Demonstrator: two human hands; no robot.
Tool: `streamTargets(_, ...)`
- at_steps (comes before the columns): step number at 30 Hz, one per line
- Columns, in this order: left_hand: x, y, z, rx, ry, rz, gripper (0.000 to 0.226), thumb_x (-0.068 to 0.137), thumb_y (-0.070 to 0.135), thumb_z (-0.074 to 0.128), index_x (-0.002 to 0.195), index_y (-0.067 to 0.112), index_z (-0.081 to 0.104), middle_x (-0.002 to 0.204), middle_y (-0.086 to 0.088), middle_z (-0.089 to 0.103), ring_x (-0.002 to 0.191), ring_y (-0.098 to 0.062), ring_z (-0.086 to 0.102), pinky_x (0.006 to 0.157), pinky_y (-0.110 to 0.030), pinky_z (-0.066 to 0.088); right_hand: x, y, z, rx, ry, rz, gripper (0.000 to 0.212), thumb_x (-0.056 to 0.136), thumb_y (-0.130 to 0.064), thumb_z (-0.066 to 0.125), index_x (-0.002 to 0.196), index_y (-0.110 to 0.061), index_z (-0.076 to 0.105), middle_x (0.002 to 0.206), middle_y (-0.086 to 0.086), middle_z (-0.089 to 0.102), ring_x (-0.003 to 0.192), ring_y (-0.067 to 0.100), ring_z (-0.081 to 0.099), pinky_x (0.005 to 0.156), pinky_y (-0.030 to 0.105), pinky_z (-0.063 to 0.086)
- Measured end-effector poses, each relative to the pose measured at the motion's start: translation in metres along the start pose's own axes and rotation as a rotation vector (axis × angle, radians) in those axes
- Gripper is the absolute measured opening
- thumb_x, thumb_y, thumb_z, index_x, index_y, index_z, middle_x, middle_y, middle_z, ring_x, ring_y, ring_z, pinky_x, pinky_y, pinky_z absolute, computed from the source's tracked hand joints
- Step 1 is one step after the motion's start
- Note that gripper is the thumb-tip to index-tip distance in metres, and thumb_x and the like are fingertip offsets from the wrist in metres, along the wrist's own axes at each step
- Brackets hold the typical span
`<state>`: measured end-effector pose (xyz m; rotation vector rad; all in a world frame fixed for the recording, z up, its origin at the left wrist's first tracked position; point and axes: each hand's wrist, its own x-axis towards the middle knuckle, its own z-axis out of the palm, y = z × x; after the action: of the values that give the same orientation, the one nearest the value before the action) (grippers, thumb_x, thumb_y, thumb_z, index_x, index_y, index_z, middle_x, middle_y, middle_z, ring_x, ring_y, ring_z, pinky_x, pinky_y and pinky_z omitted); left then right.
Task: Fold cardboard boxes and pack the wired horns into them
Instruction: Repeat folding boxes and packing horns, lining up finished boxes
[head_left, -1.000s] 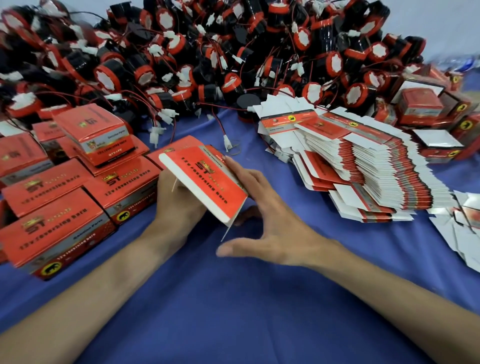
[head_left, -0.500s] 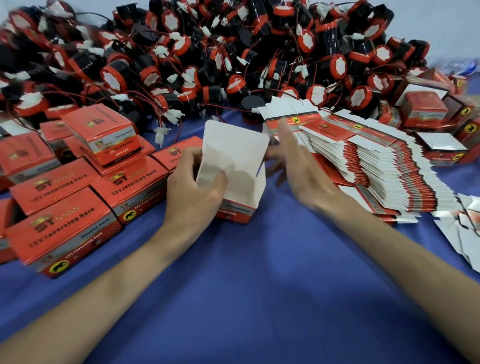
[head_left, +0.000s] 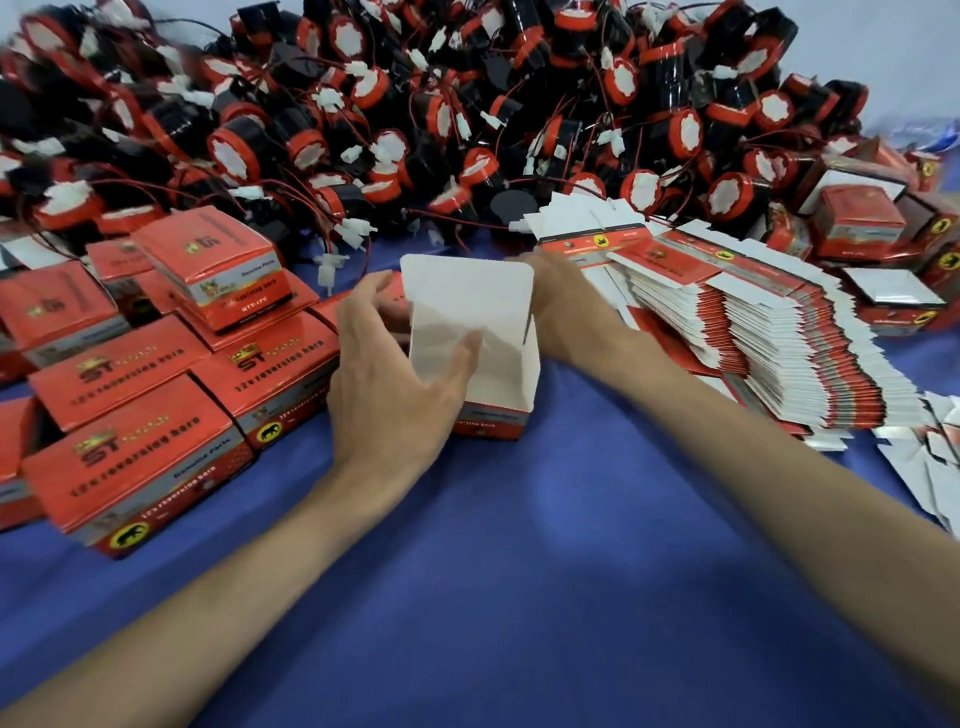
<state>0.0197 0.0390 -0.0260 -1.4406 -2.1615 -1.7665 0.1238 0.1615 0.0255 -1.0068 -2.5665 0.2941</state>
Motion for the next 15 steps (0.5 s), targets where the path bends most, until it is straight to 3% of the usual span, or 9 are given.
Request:
streamTargets(2, -0.001, 0.002, 0.001, 0.032, 0.009, -0.002, 0.071, 0.073, 0.055, 0.066, 0.13, 0.021, 0.039, 0.111, 0.011, 0.043, 0.088, 0.008, 0.044, 0.077, -0.028, 0.039, -0.013, 0.019, -0.015, 0.097, 0.2, 0.072, 0.018, 0.087, -0.012, 0.05, 0.074, -0.004, 0.06, 0.072, 0.012, 0.062, 0.068, 0.027, 0.048, 0.061, 0.03, 0.033)
streamTargets(5, -0.002, 0.004, 0.001, 0.07, 0.02, -0.002, 0.075, 0.073, 0.064, 0.061, 0.129, 0.021, 0.036, 0.113, 0.01, 0.037, 0.09, -0.002, 0.044, 0.073, -0.03, 0.037, -0.051, 0.041, -0.048, 0.734, 0.154, 0.063, 0.018, 0.075, -0.009, 0.049, 0.064, -0.011, 0.063, 0.048, -0.006, 0.05, 0.045, 0.01, 0.039, 0.045, 0.019, 0.03)
streamTargets(8, -0.003, 0.004, 0.002, 0.095, 0.01, 0.033, 0.081, 0.072, 0.073, 0.057, 0.128, 0.022, 0.029, 0.115, 0.008, 0.028, 0.09, -0.006, 0.044, 0.069, -0.029, 0.038, -0.074, 0.054, -0.066, 1.186, 0.03, -0.114, 0.015, 0.075, -0.012, 0.056, 0.076, -0.018, 0.07, 0.059, -0.003, 0.046, 0.054, 0.013, 0.035, 0.051, 0.02, 0.031)
streamTargets(11, -0.004, 0.003, 0.002, 0.067, 0.011, 0.103, 0.083, 0.07, 0.069, 0.062, 0.13, 0.026, 0.025, 0.118, 0.006, 0.022, 0.101, -0.006, 0.041, 0.076, -0.025, 0.042, -0.075, 0.055, -0.066, 1.182, 0.056, -0.182, 0.011, 0.078, -0.026, 0.074, 0.085, -0.019, 0.072, 0.066, 0.008, 0.044, 0.06, 0.013, 0.037, 0.058, 0.021, 0.034)
streamTargets(13, -0.004, 0.002, 0.002, 0.038, 0.027, 0.16, 0.088, 0.069, 0.061, 0.067, 0.134, 0.021, 0.024, 0.122, 0.003, 0.02, 0.117, -0.02, 0.04, 0.092, -0.026, 0.042, -0.072, 0.054, -0.058, 1.083, 0.164, -0.131, 0.019, 0.088, -0.039, 0.064, 0.08, -0.023, 0.071, 0.075, 0.019, 0.046, 0.066, 0.012, 0.043, 0.063, 0.021, 0.04)
streamTargets(15, -0.005, 0.002, 0.002, 0.036, 0.035, 0.211, 0.091, 0.069, 0.052, 0.07, 0.136, 0.012, 0.024, 0.126, -0.001, 0.02, 0.122, -0.035, 0.038, 0.102, -0.04, 0.041, -0.068, 0.05, -0.048, 1.027, 0.25, -0.021, 0.035, 0.098, -0.036, 0.043, 0.079, -0.022, 0.069, 0.081, 0.006, 0.062, 0.075, 0.009, 0.057, 0.07, 0.021, 0.047)
